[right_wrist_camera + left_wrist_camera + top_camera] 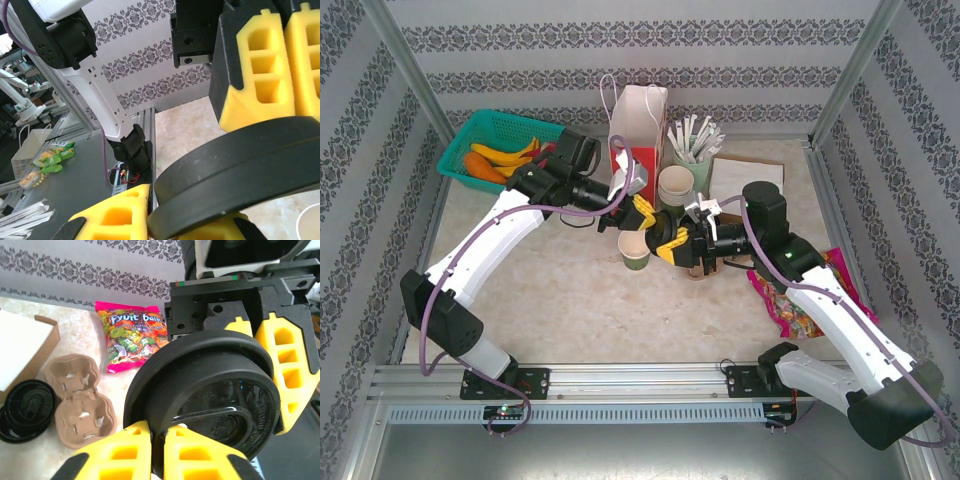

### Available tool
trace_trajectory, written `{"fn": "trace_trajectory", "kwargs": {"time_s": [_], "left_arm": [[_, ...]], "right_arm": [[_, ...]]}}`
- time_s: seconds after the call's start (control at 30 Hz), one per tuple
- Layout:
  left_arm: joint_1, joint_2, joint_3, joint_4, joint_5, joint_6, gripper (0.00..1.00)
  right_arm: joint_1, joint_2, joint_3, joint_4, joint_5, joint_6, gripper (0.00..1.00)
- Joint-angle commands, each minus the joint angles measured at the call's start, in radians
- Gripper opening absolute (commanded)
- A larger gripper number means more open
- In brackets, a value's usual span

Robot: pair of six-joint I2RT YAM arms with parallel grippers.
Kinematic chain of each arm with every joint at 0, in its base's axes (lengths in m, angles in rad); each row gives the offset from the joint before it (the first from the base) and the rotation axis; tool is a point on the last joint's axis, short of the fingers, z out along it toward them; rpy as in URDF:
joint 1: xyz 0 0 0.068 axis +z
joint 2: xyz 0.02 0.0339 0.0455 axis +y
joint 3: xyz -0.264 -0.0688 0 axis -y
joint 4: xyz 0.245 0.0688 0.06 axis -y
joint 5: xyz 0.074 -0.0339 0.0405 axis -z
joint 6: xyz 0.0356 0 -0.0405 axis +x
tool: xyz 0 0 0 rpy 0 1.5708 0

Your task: Pack the takeout coffee

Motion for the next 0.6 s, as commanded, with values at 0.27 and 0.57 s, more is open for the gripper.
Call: {"fn": "trace_trajectory", "kwargs": {"time_s": [0.27,0.57], "left_arm": [[0.004,-0.033,-0.02,0.042,-0.029,0.017,0.0],[0.009,-0.073,-0.117,0.227,-0.233,-0.158,0.0]], "right_arm": [[-0.016,-0.034,0.011,-0.028,0.019,-0.059,0.0],[-0.032,-0.121,-0.064,-0.001,0.515,-0.056,0.65]]}}
